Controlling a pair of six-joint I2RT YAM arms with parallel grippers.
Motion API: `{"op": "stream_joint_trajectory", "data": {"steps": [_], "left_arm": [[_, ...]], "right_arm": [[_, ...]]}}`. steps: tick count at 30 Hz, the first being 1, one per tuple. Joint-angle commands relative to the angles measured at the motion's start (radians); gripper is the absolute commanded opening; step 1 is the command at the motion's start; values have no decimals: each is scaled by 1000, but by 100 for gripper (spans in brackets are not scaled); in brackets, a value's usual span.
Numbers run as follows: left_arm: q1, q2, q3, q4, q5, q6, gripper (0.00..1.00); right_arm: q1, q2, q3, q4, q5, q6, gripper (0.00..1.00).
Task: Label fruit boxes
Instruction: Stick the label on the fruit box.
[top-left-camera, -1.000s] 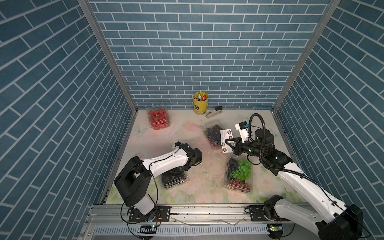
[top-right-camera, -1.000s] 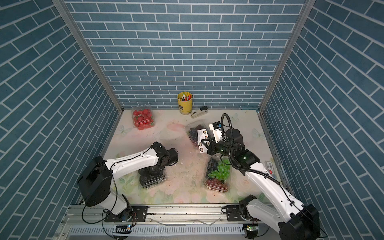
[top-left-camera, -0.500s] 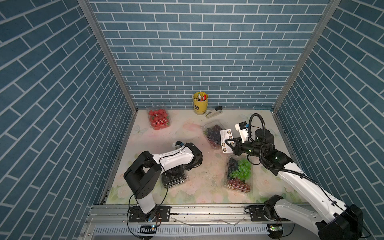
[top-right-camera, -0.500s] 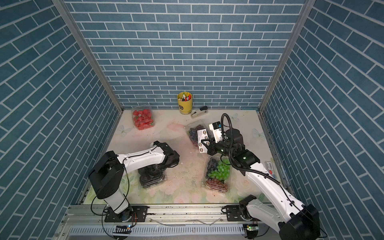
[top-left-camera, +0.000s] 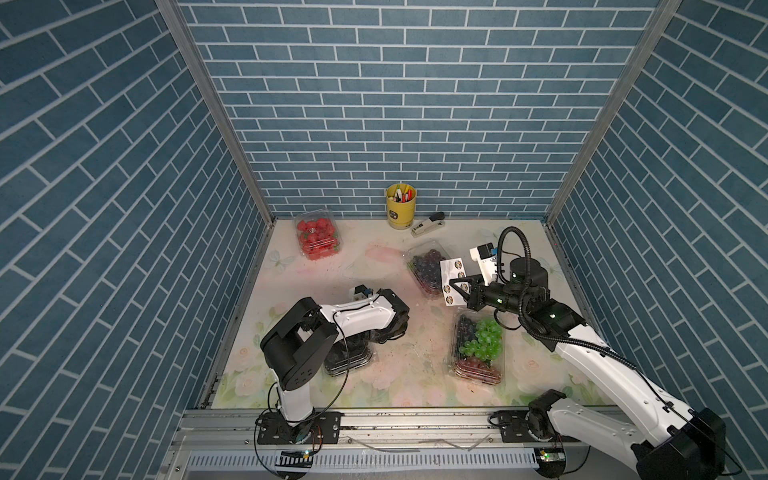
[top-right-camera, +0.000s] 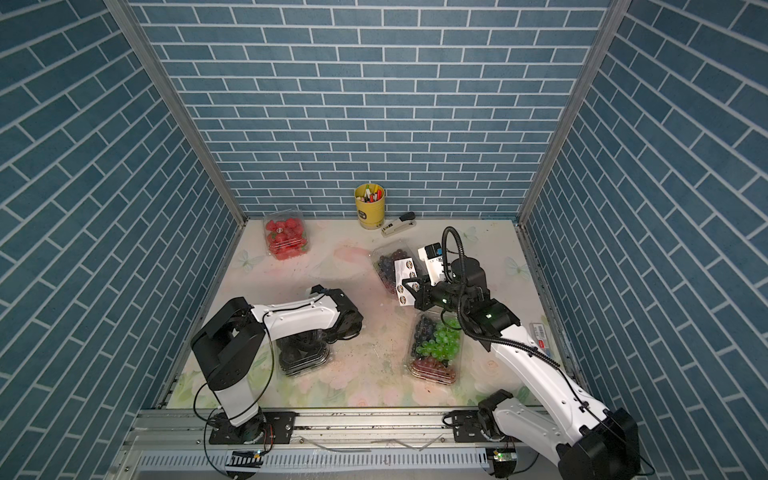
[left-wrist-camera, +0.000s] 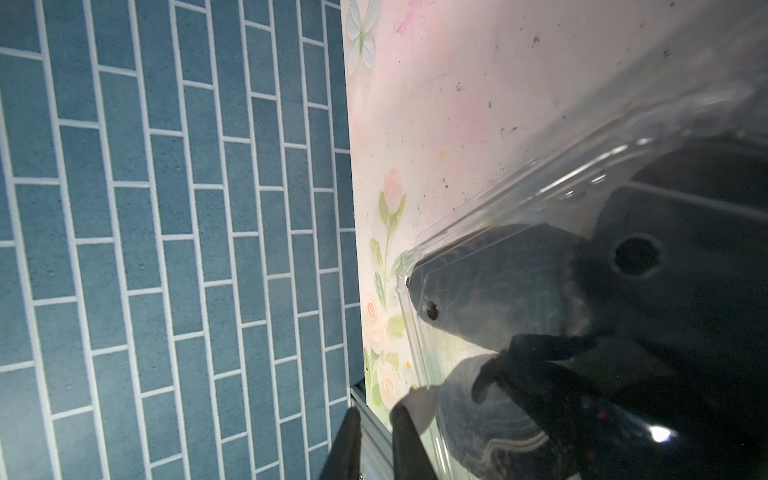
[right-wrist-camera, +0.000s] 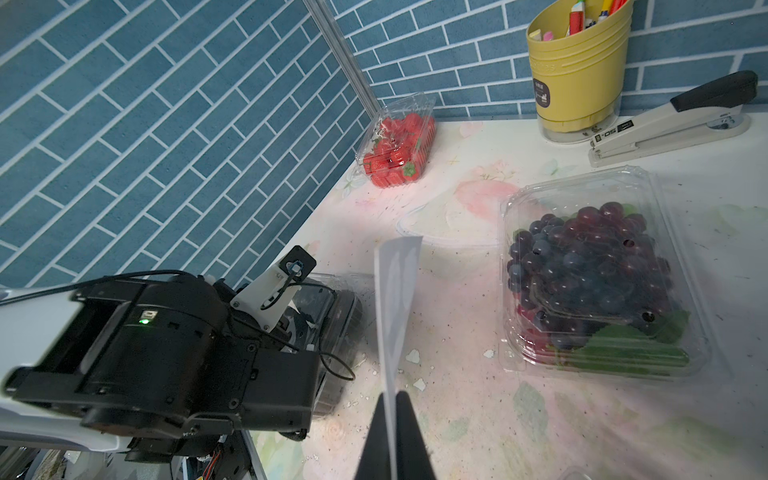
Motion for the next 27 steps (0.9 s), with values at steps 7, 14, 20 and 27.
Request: {"op": "stream_joint_trajectory", "data": {"steps": [7, 14, 20, 27], "left_arm": [[-16, 21, -2, 32, 13, 7, 17], [-26, 31, 6, 47, 26, 17, 17], [-37, 43, 9, 60, 37, 26, 17], [-52, 44, 24, 67, 51, 36, 17]], "right_arm": [[-2, -7, -25, 31, -13, -4, 0], [-2, -9, -25, 30, -13, -4, 0], [-2, -8, -25, 31, -13, -4, 0], [-2, -8, -25, 32, -13, -4, 0]]}}
